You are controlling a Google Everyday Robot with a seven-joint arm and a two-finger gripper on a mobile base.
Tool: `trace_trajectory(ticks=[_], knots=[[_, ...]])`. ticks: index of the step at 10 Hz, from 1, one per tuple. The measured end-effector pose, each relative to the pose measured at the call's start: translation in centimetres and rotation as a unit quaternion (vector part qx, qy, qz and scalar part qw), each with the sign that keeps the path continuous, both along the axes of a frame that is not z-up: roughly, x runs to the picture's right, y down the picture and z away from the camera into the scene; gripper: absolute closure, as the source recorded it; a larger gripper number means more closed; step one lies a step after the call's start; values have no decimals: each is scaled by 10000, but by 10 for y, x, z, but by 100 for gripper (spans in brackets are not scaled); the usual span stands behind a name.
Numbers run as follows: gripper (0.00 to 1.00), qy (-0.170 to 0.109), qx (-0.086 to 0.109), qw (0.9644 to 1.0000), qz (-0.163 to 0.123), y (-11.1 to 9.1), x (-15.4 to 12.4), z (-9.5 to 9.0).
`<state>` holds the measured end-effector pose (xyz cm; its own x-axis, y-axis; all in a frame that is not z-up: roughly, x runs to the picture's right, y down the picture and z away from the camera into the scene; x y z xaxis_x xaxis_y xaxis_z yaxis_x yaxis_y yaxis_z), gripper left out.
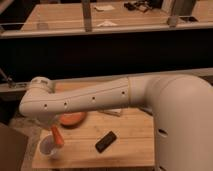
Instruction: Place the pepper in the ceramic cup
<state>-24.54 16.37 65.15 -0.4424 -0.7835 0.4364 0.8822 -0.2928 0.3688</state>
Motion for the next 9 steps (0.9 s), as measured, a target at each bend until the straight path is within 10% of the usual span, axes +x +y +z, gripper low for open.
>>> trace_trajectory(ticks=[9], knots=[[85,2,-34,10000,-83,4,-4,0]])
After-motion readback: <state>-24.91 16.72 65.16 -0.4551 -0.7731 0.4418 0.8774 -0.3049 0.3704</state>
